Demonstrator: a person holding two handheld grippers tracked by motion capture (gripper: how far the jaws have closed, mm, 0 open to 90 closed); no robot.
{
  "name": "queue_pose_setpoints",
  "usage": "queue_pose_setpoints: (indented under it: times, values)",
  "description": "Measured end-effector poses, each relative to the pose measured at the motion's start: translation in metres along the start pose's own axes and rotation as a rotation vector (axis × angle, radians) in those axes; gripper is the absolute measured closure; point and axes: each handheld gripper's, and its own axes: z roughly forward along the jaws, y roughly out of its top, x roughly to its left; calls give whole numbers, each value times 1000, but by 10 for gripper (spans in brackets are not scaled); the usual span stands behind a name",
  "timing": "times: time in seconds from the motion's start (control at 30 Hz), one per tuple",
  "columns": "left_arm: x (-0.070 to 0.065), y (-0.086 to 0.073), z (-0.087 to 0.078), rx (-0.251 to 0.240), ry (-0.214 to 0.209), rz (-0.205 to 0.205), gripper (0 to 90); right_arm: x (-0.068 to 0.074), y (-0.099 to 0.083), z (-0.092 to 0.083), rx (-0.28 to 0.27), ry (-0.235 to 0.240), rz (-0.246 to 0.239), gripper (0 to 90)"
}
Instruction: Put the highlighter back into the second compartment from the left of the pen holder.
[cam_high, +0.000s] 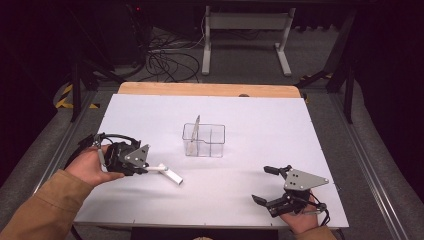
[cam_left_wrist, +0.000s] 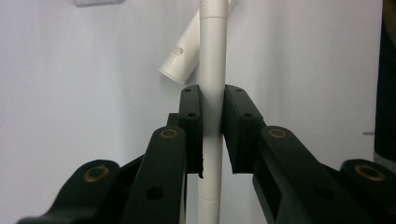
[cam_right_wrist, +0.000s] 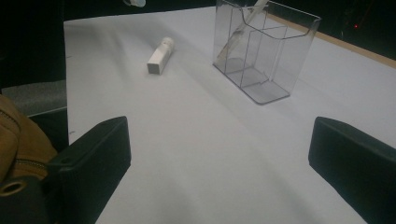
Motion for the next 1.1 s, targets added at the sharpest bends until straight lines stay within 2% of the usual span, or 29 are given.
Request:
queue_pose_setpoints:
  times: [0.13,0.37,0.6,0.67,0.8,0.97,1.1]
  values:
    - [3,3,-6,-52,-12,-29,786,0,0,0,-1,-1,0,62]
    - [7,8,-16,-153,-10,-73,786,0,0,0,2,-1,-2,62]
    - [12,11,-24,-238,-14,-104,786,0,0,0,2,-1,-3,62]
    - [13,13,-25,-254,-12,-106,786,0,0,0,2,0,-1,62]
    - [13,16,-26,-252,1,-102,786,0,0,0,4,0,-4,62]
    - [14,20,-26,-266,15,-125,786,0,0,0,7,5,1,62]
    - [17,23,-28,-304,12,-154,786,0,0,0,7,5,2,61]
